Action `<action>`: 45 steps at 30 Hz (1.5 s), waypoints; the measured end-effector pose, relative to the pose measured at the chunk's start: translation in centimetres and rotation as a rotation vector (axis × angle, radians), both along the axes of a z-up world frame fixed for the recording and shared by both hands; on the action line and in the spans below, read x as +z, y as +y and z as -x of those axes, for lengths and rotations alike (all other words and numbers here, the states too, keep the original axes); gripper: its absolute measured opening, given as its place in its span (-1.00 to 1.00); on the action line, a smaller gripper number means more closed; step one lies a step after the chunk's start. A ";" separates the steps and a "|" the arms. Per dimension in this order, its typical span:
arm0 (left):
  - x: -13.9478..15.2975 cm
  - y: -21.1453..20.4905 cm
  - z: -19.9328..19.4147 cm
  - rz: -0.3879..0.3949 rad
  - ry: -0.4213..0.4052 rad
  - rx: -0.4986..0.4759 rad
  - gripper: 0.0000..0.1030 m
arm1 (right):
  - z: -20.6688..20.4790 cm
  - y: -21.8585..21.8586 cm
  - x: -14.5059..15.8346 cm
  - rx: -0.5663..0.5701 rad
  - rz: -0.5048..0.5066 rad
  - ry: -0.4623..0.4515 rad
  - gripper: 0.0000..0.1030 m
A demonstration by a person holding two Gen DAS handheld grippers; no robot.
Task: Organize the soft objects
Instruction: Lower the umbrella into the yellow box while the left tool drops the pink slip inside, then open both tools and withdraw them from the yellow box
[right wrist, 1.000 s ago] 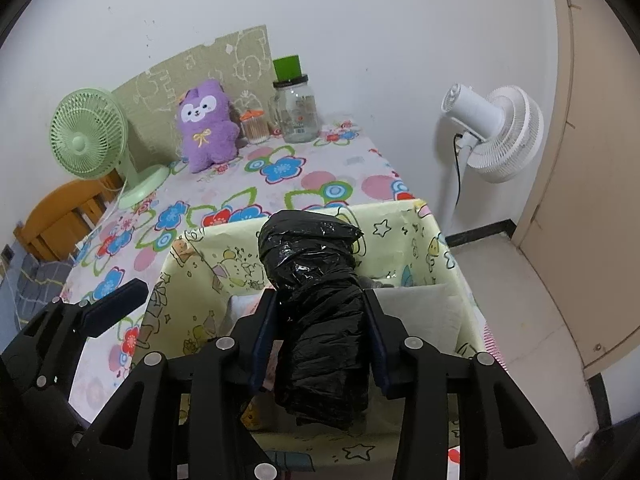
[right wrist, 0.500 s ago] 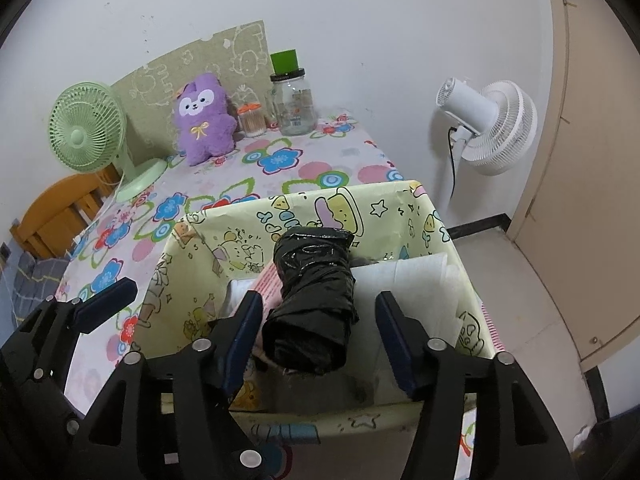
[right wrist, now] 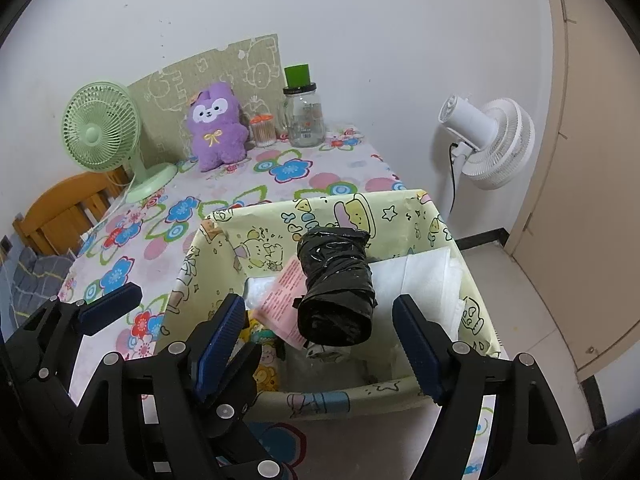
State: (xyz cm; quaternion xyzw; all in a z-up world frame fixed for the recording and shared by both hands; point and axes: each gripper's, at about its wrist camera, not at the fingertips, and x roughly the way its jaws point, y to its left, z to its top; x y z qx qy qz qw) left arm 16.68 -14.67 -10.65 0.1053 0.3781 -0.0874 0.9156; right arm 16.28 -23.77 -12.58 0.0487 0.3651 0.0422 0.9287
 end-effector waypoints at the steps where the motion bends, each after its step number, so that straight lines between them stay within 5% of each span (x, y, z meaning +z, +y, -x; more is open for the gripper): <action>1: 0.1 0.0 0.1 0.001 -0.001 0.001 0.85 | 0.1 0.0 0.1 0.000 0.001 -0.001 0.53; 45: 2.7 9.1 6.2 0.063 -0.097 0.108 0.99 | 6.1 7.6 3.4 0.047 0.070 -0.129 0.86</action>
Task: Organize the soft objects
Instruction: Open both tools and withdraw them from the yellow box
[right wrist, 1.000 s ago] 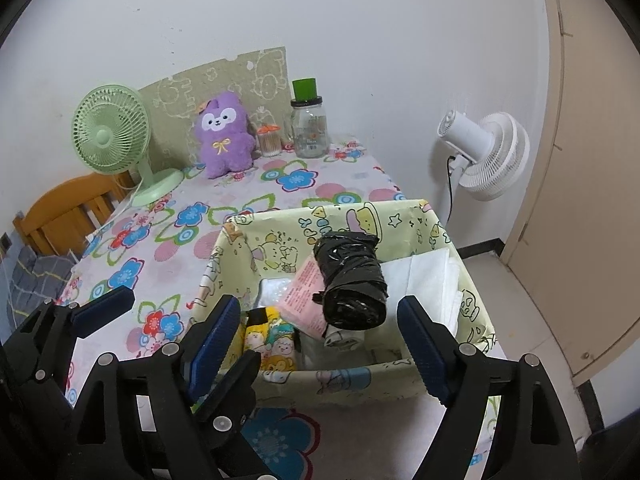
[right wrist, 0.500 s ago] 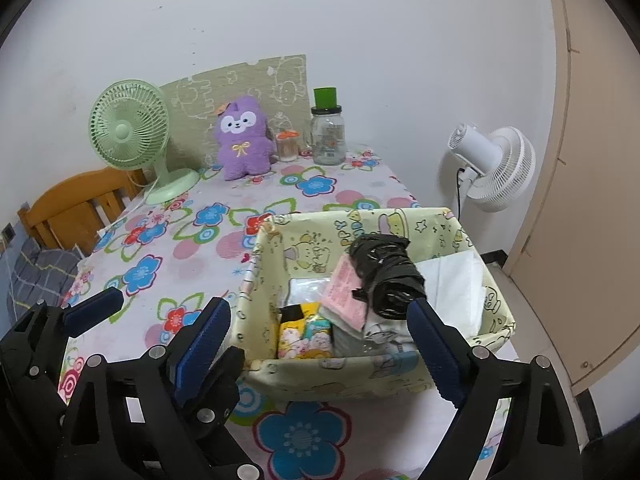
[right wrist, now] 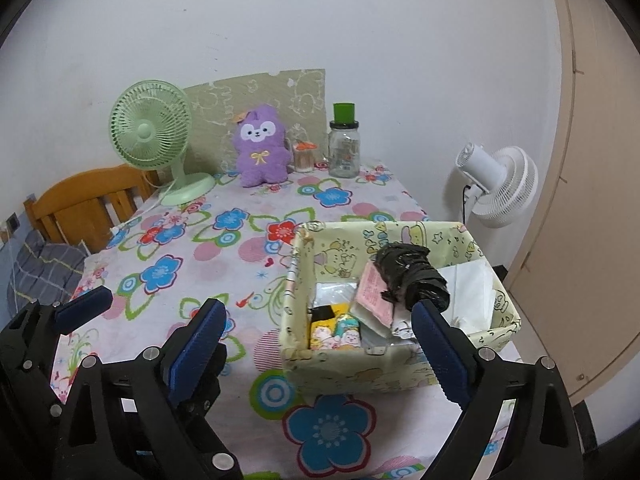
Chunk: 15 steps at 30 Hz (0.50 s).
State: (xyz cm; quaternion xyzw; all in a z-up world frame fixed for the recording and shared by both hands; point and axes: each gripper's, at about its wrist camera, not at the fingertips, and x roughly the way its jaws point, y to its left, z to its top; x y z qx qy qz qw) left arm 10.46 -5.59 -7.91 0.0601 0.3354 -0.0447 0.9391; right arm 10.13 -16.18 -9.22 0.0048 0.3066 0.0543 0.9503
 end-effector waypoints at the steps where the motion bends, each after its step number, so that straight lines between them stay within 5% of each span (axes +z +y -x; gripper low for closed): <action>1: 0.1 0.3 0.2 0.000 -0.006 0.006 0.99 | 0.1 0.2 0.1 0.002 0.000 -0.004 0.86; 15: 1.3 5.1 2.7 0.026 -0.069 0.112 0.99 | 1.8 2.3 1.3 0.043 0.017 -0.076 0.90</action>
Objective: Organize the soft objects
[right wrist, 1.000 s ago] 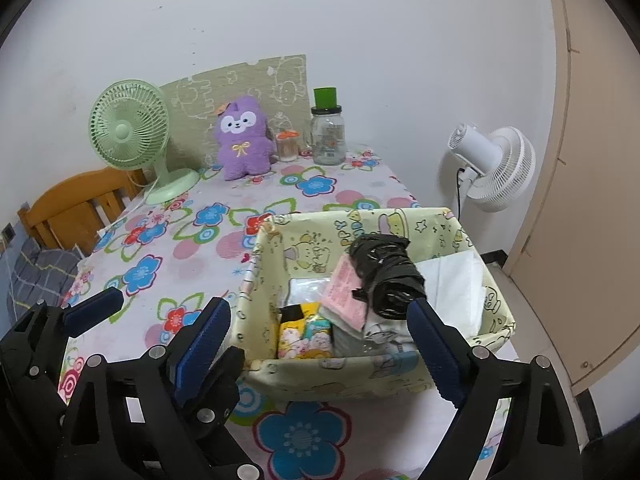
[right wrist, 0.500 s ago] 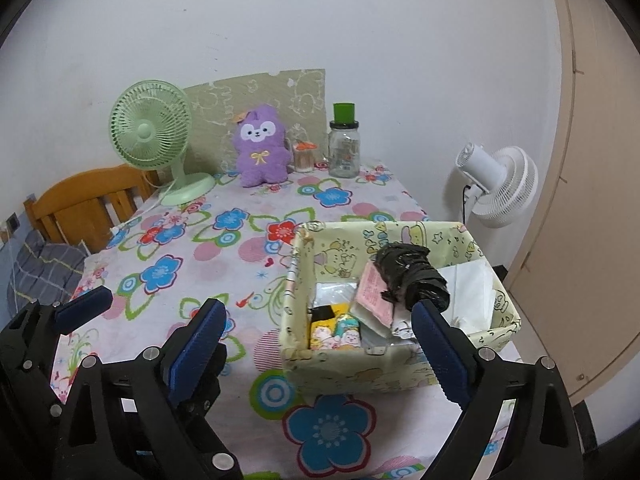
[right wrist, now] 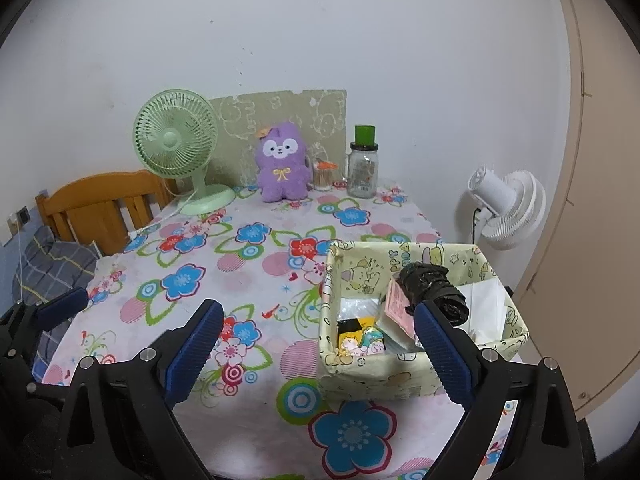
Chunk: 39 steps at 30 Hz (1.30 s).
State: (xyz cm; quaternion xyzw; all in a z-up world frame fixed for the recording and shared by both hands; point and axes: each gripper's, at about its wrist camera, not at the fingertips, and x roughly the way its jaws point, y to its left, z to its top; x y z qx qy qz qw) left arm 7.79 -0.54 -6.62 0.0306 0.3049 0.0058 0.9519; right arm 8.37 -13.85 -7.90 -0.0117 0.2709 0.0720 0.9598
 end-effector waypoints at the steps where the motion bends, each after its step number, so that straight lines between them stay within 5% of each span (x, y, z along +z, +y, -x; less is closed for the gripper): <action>1: 0.0 0.3 0.1 0.004 -0.002 0.005 0.99 | 0.1 0.0 0.0 -0.001 0.001 -0.005 0.90; 14: 1.3 2.8 2.0 0.008 -0.077 0.091 0.99 | 1.6 -1.2 1.0 -0.024 -0.030 -0.074 0.96; 39: 2.2 2.6 1.9 0.034 -0.090 0.108 0.99 | 1.9 -2.0 0.8 -0.040 -0.037 -0.083 0.97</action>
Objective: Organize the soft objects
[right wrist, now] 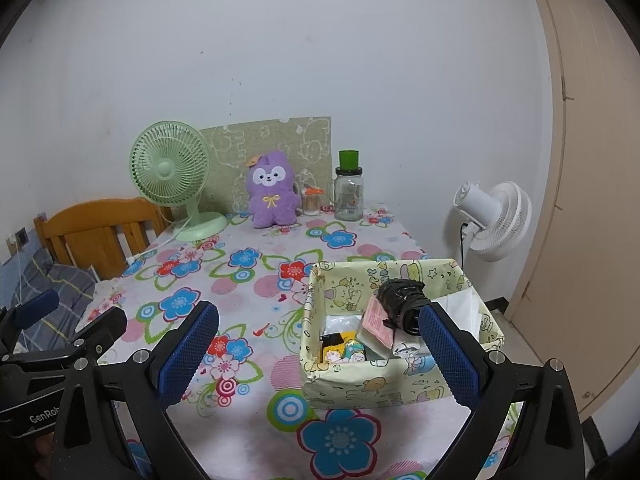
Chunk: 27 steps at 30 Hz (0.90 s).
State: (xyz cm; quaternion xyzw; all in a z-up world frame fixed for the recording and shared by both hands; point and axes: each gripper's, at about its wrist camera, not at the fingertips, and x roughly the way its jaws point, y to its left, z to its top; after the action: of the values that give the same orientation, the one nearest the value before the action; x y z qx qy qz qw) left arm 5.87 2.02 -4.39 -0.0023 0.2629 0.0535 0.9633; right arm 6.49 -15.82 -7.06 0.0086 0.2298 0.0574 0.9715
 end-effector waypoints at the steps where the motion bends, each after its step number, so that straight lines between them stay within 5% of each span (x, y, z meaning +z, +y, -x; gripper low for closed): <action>1: 0.0 -0.1 0.0 -0.002 -0.001 -0.002 0.99 | 0.0 0.0 0.0 0.001 0.001 0.002 0.97; 27: -0.1 -0.2 0.1 0.005 -0.015 0.013 0.99 | -0.3 0.0 0.3 0.001 -0.010 -0.009 0.97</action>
State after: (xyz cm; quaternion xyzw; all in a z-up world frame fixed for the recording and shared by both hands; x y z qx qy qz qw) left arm 5.77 1.83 -4.49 -0.0070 0.2556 0.0591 0.9649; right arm 6.81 -15.84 -6.78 0.0132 0.2252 0.0589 0.9725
